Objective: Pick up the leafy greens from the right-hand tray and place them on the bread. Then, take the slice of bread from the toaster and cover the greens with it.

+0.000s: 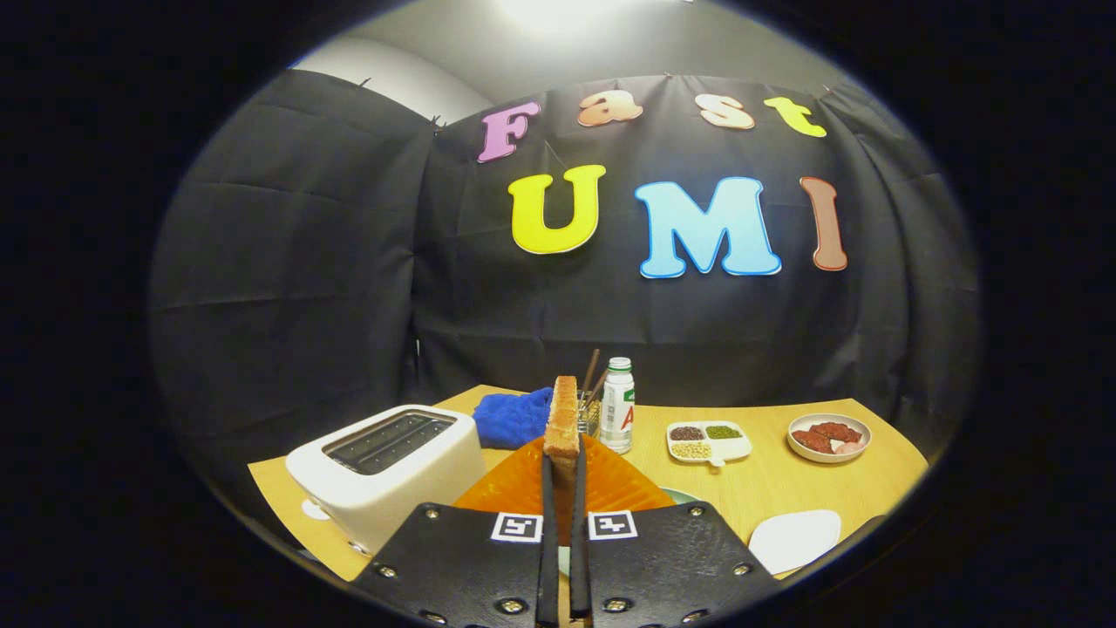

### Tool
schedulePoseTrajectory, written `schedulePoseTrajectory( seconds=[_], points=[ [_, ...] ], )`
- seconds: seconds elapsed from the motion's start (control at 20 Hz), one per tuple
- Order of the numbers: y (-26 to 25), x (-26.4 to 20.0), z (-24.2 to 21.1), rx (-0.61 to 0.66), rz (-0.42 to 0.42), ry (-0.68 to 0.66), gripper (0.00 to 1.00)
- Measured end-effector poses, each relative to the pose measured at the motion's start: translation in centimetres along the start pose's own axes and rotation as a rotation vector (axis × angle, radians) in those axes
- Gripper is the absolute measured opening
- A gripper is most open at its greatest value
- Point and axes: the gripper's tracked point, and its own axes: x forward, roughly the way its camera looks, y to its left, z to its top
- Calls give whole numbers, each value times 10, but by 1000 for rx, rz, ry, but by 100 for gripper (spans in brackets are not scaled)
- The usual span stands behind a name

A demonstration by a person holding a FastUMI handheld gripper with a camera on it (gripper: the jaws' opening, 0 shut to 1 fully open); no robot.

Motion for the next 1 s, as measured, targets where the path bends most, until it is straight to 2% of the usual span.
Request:
schedulePoseTrajectory(
  seconds=[0.2, 0.7, 1.0],
  points=[
    [-19, 0, -22, -6, -29, 38, 5],
    [-48, 2, -42, 12, -75, 56, 6],
    [-30, 16, -55, 38, -27, 67, 8]
  ],
)
